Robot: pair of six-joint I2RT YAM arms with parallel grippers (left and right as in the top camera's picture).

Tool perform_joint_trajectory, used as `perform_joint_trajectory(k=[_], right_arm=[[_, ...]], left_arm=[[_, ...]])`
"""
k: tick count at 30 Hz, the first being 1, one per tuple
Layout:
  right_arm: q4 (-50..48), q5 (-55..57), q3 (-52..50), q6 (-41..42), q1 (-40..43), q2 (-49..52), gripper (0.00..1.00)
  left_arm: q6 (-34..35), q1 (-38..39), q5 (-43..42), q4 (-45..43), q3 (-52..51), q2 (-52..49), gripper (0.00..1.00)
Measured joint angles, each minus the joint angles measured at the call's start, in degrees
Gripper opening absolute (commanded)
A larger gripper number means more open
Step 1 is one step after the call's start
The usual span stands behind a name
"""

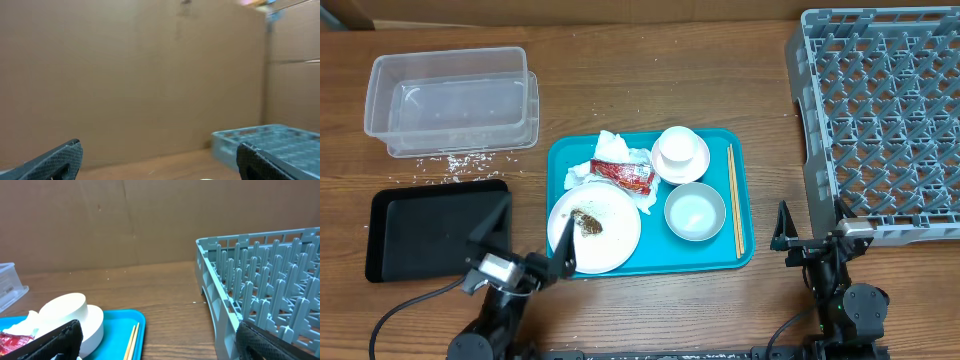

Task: Sort waste into correct bins and load items into the dishwasher
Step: 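Move the left gripper over the white plate of rice, then grasp the white plate's rim with the left gripper and lift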

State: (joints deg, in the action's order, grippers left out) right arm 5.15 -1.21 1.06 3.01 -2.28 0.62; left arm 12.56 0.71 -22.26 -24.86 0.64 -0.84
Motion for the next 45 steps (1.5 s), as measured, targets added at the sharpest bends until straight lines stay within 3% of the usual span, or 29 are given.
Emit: perform_joint_trajectory(k=[3,6,12,16,19,22,26,30,37,38,40,41,45], right_arm=[[0.02,0.00,0.00,-0.02,0.00,0.00,1.00],[0.02,0.00,0.00,0.00,0.00,0.00,1.00],[0.00,0.00,0.00,-0.02,0.00,0.00,1.00],[0.02,0.00,0.00,-0.04,0.00,0.00,1.00],[0.00,0.00,0.00,-0.02,0.00,0.00,1.00],[0.00,0.00,0.00,-0.02,0.00,0.00,1.00],[-0.02,0.00,0.00,-0.02,0.00,0.00,1.00],[0.02,0.00,0.00,-0.02,0.00,0.00,1.00],[0.02,0.02,0.00,-0.04,0.00,0.00,1.00],[0.02,0.00,0.00,-0.02,0.00,0.00,1.00],[0.00,0.00,0.00,-0.02,0.00,0.00,1.00],[0.00,0.00,0.00,0.00,0.00,0.00,1.00],[0.00,0.00,0.00,-0.02,0.00,0.00,1.00]], left_arm=[[1.29,0.02,-2.40,5.75,2.34,-0.24,1.00],[0.83,0.00,-3.02,21.38,10.60,-4.11,1.00],[-7.34,0.00,-4.04,48.70,38.05,-26.93,1.00],[-9.51,0.02,-10.08,59.39,53.83,-43.60,1.00],[-10.05,0.48,-15.72,63.98,59.52,-53.07,1.00],[-9.11,4.04,-12.85,69.44,61.59,-59.43,1.00],[-2.99,13.79,2.21,75.06,61.83,-65.05,1.00],[2.03,24.46,16.00,74.71,61.83,-69.09,1.00],[5.22,34.45,22.84,71.78,62.07,-75.60,1.00],[5.53,34.95,23.47,71.78,62.10,-77.05,0.97],[7.21,35.21,24.26,72.06,62.10,-79.78,0.72],[8.28,35.21,24.59,72.37,62.10,-81.13,0.64],[11.80,35.21,25.11,73.48,62.12,-85.77,0.62]])
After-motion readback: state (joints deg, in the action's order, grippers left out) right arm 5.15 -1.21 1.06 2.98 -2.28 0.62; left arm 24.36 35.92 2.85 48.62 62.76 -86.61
